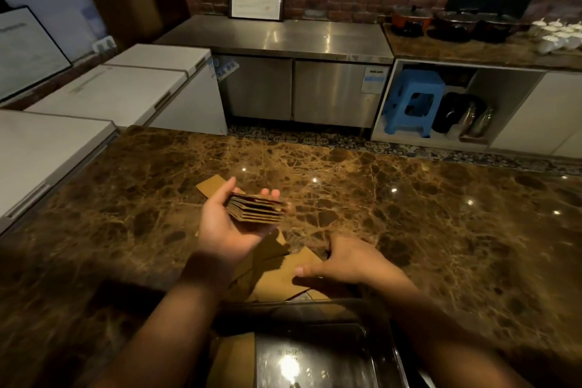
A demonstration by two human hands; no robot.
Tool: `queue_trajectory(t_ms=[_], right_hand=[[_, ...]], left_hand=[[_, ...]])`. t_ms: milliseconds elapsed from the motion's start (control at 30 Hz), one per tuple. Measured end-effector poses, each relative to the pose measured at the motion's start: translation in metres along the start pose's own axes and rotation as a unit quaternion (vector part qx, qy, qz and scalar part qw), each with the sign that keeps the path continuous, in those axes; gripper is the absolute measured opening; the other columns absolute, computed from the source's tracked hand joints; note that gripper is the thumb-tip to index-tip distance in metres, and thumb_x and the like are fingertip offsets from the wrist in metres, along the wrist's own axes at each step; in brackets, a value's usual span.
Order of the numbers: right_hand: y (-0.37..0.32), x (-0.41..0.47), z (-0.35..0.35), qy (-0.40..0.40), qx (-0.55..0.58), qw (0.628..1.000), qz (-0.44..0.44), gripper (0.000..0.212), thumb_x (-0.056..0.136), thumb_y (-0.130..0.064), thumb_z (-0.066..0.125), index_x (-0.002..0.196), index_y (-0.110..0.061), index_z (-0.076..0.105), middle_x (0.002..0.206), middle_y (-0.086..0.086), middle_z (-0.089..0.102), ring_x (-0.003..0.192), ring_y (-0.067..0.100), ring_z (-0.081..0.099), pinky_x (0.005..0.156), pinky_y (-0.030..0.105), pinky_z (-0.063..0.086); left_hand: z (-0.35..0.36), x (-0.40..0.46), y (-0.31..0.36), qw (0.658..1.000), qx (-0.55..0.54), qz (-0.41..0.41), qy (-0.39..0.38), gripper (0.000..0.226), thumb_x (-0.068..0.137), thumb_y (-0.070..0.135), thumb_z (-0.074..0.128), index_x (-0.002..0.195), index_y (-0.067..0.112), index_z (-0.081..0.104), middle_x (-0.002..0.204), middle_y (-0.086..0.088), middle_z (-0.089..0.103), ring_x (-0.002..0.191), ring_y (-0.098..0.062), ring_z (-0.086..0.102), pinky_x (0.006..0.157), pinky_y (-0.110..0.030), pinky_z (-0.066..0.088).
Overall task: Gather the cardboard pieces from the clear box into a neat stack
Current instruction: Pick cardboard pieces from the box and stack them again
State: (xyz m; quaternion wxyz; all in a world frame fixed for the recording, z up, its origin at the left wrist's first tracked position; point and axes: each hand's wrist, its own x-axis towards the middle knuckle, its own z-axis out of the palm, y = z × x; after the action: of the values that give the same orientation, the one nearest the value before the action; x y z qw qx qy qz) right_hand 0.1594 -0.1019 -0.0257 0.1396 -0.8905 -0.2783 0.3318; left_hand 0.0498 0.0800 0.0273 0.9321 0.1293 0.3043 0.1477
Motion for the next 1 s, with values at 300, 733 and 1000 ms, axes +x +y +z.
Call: queue_trajectory(t_ms=[300, 733, 1000], right_hand=[[-0.027, 0.022, 0.001, -0.022, -0.137, 0.990, -0.003, 0.083, 0.058, -0.061, 0.086, 0.124, -0.018, 0.064, 0.128, 0.006, 0.063, 0.121, 0.028, 0.054, 0.102, 0.042, 0.047], [0.024, -0.013, -0.078, 0.107, 0.509, 0.854, 0.000, 0.019, 0.087, -0.018, 0.076, 0.106, -0.017, 0.071, 0.082, 0.004, 0.080, 0.068, 0.018, 0.077, 0.049, 0.026, 0.056], [0.021, -0.031, -0.064, 0.175, 0.622, 0.762, -0.041, 0.023, 0.088, -0.026, 0.074, 0.110, -0.021, 0.070, 0.093, 0.004, 0.080, 0.078, 0.019, 0.078, 0.055, 0.029, 0.059]], left_hand=[[-0.005, 0.010, -0.012, 0.998, 0.056, -0.020, 0.020, 0.035, 0.092, 0.030, 0.065, 0.081, -0.001, 0.078, 0.107, -0.022, 0.067, 0.079, -0.031, 0.072, 0.078, -0.043, 0.060], [0.008, 0.003, -0.009, 0.996, 0.058, 0.060, -0.035, 0.040, 0.093, 0.006, 0.047, 0.126, 0.027, 0.057, 0.107, -0.020, 0.066, 0.083, -0.032, 0.068, 0.076, -0.044, 0.052], [0.019, 0.005, -0.027, 0.986, 0.053, 0.147, -0.055, 0.034, 0.092, 0.007, 0.055, 0.118, 0.029, 0.060, 0.097, -0.012, 0.066, 0.075, -0.023, 0.064, 0.060, -0.035, 0.050]])
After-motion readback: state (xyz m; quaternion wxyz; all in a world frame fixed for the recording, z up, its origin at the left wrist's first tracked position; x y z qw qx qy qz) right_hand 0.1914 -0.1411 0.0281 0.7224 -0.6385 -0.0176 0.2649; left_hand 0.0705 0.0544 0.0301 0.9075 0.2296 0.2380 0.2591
